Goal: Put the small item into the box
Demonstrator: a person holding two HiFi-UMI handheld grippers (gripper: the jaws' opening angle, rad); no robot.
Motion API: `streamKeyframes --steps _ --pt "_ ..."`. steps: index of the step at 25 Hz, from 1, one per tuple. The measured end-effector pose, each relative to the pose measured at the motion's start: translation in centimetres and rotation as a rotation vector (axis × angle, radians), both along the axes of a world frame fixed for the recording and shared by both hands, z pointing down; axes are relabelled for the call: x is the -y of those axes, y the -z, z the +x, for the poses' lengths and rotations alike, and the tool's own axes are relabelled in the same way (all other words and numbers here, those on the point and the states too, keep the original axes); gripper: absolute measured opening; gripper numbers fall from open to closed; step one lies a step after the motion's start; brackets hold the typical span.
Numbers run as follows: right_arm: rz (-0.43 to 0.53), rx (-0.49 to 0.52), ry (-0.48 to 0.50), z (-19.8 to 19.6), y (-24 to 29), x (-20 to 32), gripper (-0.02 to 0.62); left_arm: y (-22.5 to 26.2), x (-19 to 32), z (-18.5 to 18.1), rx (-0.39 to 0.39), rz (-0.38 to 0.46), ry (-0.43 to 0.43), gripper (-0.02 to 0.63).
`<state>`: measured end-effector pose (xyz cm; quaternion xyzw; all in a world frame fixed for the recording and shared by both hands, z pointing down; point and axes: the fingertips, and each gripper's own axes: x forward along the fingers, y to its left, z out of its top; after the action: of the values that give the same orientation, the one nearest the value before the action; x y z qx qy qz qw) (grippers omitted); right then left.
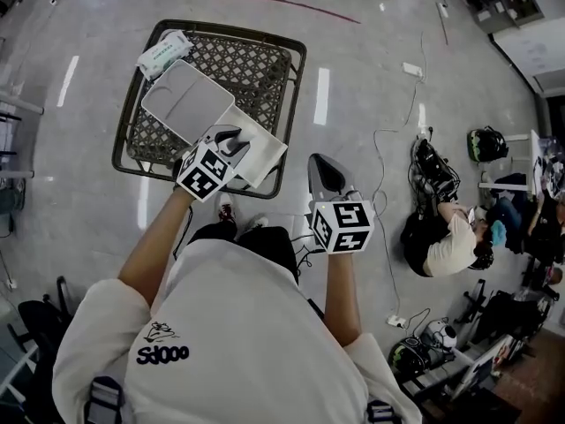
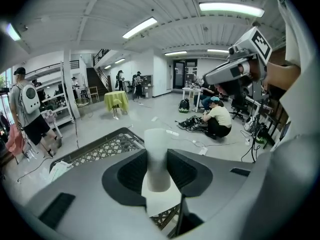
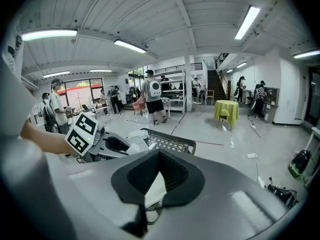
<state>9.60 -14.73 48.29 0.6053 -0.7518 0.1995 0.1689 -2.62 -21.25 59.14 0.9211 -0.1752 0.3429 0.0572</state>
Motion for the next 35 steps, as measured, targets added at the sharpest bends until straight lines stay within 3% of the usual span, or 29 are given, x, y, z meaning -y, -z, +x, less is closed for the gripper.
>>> streamKeyframes --steps 5,14,21,26,35 --pt "-0.024 0.015 -0.011 1.9 -1.0 0.2 0.011 -3.5 -0.4 1.0 0.072 -0.058 -0.011 0.125" --pt "-0.097 0.034 0.085 4.6 -3.5 1.0 0.011 -9.1 -0.8 2.8 0.197 -0.172 0.036 0.126" --pt "-0.160 0.060 0.149 4.9 -7.3 1.5 0.011 -13.8 -0.7 4.4 0.282 -0.220 -0.021 0.127" --pt "-0.191 0.090 0.133 5.6 -8.9 1.5 0.011 -16.9 -0.5 4.7 0.375 -0.202 -0.094 0.127" --pt "-0.225 0.110 0.119 6.7 -10.4 1.8 0.011 -20.1 0.2 5.5 0.489 -0.239 -0.150 0.127"
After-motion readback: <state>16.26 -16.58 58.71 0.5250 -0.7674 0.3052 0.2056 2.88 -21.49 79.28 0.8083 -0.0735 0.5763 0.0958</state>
